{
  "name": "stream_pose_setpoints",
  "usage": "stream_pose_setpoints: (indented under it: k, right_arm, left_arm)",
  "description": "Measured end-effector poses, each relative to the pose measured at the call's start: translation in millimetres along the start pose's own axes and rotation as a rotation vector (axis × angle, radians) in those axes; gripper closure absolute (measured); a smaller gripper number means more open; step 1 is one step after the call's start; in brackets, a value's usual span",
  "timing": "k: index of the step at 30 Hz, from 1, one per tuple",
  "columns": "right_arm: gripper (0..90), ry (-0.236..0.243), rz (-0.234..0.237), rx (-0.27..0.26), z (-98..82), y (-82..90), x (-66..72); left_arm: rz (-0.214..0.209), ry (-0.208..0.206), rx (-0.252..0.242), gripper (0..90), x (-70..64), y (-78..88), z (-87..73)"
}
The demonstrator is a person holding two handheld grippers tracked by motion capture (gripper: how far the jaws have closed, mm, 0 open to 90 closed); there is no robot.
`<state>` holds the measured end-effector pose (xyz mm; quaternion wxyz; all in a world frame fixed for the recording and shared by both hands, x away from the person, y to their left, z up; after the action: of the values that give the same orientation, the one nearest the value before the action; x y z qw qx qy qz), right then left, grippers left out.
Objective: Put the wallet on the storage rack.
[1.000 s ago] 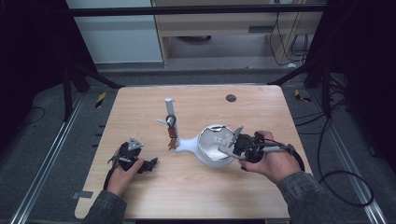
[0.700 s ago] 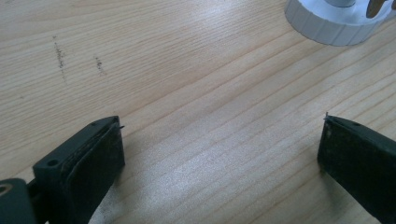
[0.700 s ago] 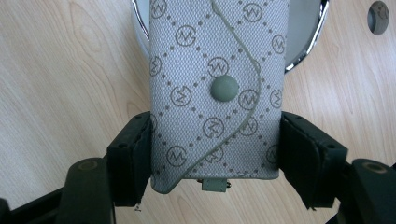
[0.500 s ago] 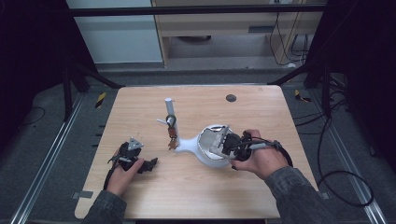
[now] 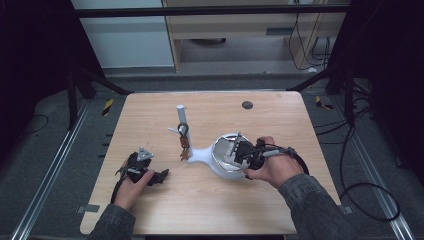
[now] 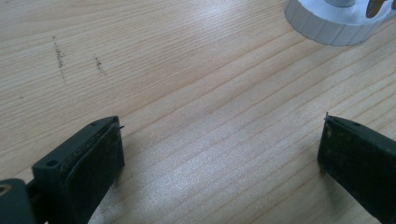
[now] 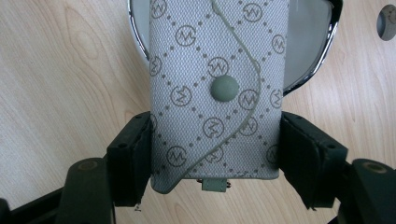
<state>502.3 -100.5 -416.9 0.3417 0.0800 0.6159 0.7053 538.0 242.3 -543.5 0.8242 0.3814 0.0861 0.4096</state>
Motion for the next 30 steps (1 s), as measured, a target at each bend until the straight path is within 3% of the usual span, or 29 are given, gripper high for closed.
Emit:
stream_pose_setpoints:
  k: [30]
  right_arm:
    - [31.3,0.02,0.007,0.054,17.6,-9.0,0.0]
  left_arm:
    - [-0.002,-0.001,0.0,0.0,0.1,-0.2,0.1]
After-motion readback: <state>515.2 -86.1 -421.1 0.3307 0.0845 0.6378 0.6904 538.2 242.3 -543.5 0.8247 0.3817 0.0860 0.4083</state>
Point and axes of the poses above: each handheld gripper's, and its own axes: y roughly backward along the jaws, z roughly out of its top, x roughly to its left, the point moved 5 cm from there along -y, roughly forward along the jaws, and after that the axes turned 12 degrees about -y, right-handed, at the moved point
